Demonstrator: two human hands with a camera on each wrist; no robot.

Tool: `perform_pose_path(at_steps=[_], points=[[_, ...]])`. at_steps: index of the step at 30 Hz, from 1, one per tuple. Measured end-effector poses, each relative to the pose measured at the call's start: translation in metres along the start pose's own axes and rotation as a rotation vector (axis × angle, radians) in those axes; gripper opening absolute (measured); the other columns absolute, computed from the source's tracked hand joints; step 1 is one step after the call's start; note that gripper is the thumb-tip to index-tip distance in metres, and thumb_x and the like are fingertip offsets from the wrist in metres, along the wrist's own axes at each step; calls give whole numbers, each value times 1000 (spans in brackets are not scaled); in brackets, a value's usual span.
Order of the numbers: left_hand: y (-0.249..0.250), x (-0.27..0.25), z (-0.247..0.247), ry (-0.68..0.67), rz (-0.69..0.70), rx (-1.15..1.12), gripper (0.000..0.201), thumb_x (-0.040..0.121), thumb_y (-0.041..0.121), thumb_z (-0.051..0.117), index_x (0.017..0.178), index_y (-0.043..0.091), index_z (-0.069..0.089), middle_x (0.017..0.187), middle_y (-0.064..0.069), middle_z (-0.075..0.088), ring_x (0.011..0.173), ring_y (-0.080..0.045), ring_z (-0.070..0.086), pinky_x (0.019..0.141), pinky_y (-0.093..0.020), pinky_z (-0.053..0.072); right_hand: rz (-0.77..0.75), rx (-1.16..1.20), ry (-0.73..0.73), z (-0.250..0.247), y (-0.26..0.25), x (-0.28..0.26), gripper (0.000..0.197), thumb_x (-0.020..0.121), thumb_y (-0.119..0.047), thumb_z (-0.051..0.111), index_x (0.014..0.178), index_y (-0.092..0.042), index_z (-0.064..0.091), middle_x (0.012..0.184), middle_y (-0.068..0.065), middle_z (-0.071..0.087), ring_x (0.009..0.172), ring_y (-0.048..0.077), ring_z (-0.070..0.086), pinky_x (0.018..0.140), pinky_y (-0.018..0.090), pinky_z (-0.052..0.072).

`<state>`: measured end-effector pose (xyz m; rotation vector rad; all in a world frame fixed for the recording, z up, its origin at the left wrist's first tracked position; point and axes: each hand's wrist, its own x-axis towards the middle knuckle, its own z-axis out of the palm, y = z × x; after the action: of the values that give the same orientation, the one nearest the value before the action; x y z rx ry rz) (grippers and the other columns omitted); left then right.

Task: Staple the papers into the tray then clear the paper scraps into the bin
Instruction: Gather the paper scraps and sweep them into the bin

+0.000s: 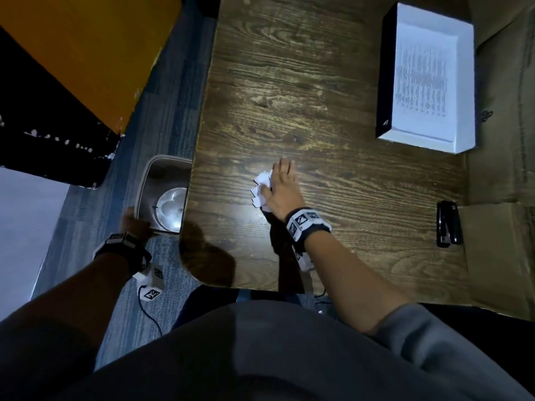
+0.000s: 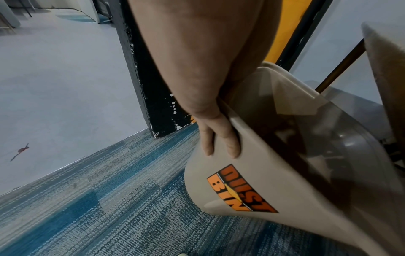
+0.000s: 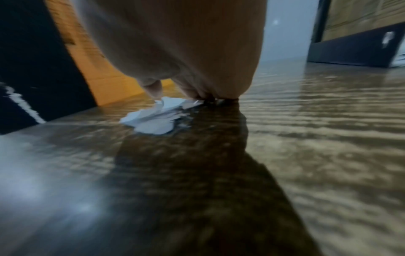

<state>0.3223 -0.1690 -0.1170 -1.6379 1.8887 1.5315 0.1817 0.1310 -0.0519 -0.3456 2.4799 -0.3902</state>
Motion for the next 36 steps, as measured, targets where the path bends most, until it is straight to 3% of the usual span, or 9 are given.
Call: perform_pose_path(at_steps=[1, 4, 8, 11, 18, 25, 29, 33, 36], points=[[-2, 0, -1, -2, 17, -22, 26, 89, -16, 46, 83, 9, 49, 69, -4, 44, 40, -11, 59, 28, -6, 36, -68, 2, -26, 6, -5, -6, 69, 98, -42, 29, 151, -4, 4, 161, 13, -7, 148, 30, -13, 121, 44, 0], [-6, 6, 1, 14, 23, 1, 29, 87, -19, 45, 107, 1, 51, 77, -13, 51, 58, -17, 50, 27, -11, 41, -176, -10, 10, 17, -1, -22, 66, 99, -37, 31, 152, -8, 5, 162, 9, -2, 149, 26, -9, 122, 38, 0], [-10, 13, -1, 2, 1, 11, 41, 86, -18, 43, 124, -6, 52, 86, -15, 54, 75, -33, 61, 38, -26, 52, 189, 100, 209, 25, 17, -44, 66, 99, -33, 31, 151, -1, 6, 161, 15, 0, 148, 31, -6, 122, 39, -1], [-23, 32, -5, -49, 5, -32, 42, 85, -15, 39, 120, -1, 56, 91, -16, 61, 101, -46, 62, 64, -41, 56, 202, 105, 154, 42, 5, -52, 71, 99, -39, 29, 151, -2, -2, 160, 15, -8, 147, 30, -14, 119, 39, -7], [-7, 24, -6, -11, 9, -85, 36, 90, -13, 31, 110, 7, 54, 78, -9, 54, 67, -29, 57, 33, -27, 51, -48, 128, 36, 68, -63, -44, 71, 98, -35, 31, 151, -2, -4, 160, 14, -10, 146, 28, -18, 121, 41, -7], [-26, 58, -7, -20, 25, -125, 42, 80, -14, 33, 110, 0, 59, 101, -29, 61, 97, -53, 62, 74, -69, 52, -93, 140, 167, 46, -59, -31, 64, 98, -29, 33, 151, -4, 6, 162, 11, 0, 149, 26, -10, 122, 39, 0], [-12, 40, -5, -25, 32, -132, 46, 80, -21, 29, 102, 8, 57, 88, -18, 60, 90, -45, 62, 77, -65, 52, 48, 52, 113, 40, -61, -9, 67, 99, -33, 28, 150, 0, 2, 161, 17, -4, 148, 31, -10, 122, 42, -1], [-20, 48, -4, -23, 40, -127, 42, 78, -20, 32, 100, 5, 57, 88, -21, 59, 95, -51, 62, 75, -71, 50, -195, -40, -32, 64, -95, -15, 69, 98, -41, 23, 151, -3, -1, 160, 15, -9, 147, 30, -14, 122, 45, 1], [-7, 32, -4, -14, 45, -103, 40, 84, -20, 30, 103, 7, 51, 86, -17, 56, 87, -39, 59, 72, -57, 52, -288, -39, -34, 69, -101, -27, 67, 99, -40, 26, 152, -6, 2, 161, 11, -6, 148, 27, -12, 122, 44, 0]])
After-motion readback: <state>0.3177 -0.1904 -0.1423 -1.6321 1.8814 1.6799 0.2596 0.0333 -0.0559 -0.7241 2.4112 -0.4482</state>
